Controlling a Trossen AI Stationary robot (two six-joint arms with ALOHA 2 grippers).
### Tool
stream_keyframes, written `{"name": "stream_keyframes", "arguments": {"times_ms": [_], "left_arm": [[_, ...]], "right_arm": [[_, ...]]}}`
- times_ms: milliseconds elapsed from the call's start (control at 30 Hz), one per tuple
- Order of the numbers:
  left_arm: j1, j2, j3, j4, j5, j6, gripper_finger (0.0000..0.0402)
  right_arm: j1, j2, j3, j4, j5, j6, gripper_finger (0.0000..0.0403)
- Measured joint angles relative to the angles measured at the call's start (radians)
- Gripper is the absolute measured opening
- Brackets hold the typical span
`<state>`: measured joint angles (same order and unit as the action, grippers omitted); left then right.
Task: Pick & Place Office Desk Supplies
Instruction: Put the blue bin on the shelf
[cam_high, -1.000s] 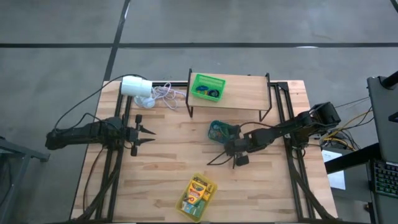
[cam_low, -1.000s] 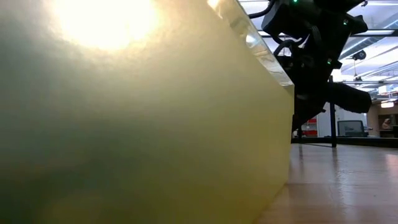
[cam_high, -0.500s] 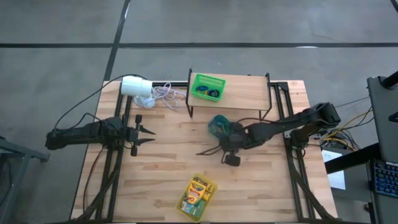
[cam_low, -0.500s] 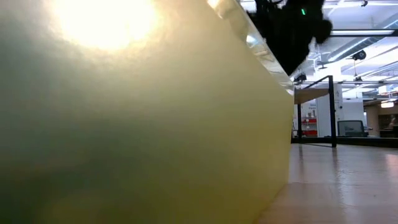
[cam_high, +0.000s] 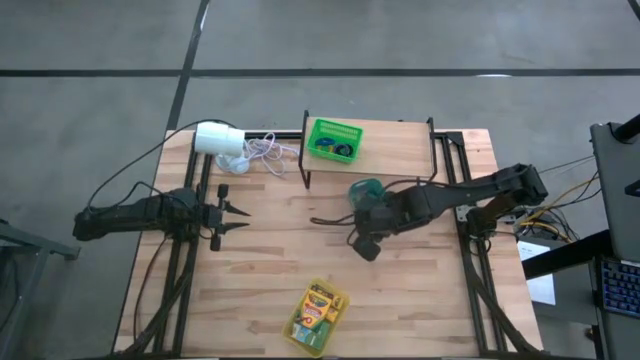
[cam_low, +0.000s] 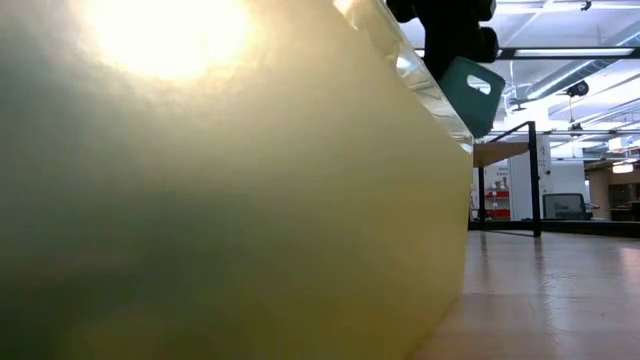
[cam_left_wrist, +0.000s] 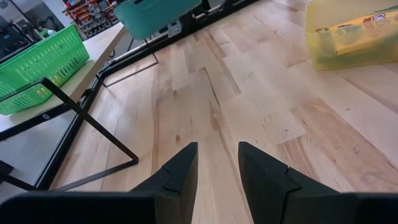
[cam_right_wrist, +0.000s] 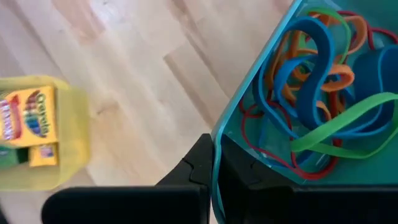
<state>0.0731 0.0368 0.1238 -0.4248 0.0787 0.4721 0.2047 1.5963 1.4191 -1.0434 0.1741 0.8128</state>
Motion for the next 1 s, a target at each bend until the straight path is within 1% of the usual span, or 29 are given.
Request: {"name": "stream_keyframes", "arguments": {"times_ms": [133, 300, 400, 700, 833, 933, 1000], "left_arm": [[0.0, 0.0, 0.0, 0.0, 0.0, 0.0, 0.0118], [0.0, 0.0, 0.0, 0.0, 0.0, 0.0, 0.0118], [0.0, 0.0, 0.0, 0.0, 0.0, 0.0, 0.0118], [0.0, 0.0, 0.0, 0.0, 0.0, -0.001, 0.0118], [0.0, 0.0, 0.0, 0.0, 0.0, -0.001, 0.0118], [0.0, 0.0, 0.0, 0.0, 0.0, -0.001, 0.0118], [0.0, 0.0, 0.0, 0.0, 0.0, -0.001, 0.0118]], "right_arm": [[-0.007, 0.0, 0.037, -0.069, 0.044, 0.015, 0.0009], [-0.046, 0.0, 0.081, -0.209, 0.09, 0.079, 0.0008], [-0.087, -0.004, 0.084, -0.222, 0.091, 0.069, 0.0008], [-0.262, -0.038, 0.084, -0.215, 0.052, -0.07, 0.0008], [-0.344, -0.078, 0.084, -0.208, 0.014, -0.141, 0.0008], [-0.406, -0.117, 0.084, -0.222, 0.011, -0.185, 0.0008], [-0.448, -0.147, 0.084, -0.225, 0.012, -0.252, 0.0008]]}}
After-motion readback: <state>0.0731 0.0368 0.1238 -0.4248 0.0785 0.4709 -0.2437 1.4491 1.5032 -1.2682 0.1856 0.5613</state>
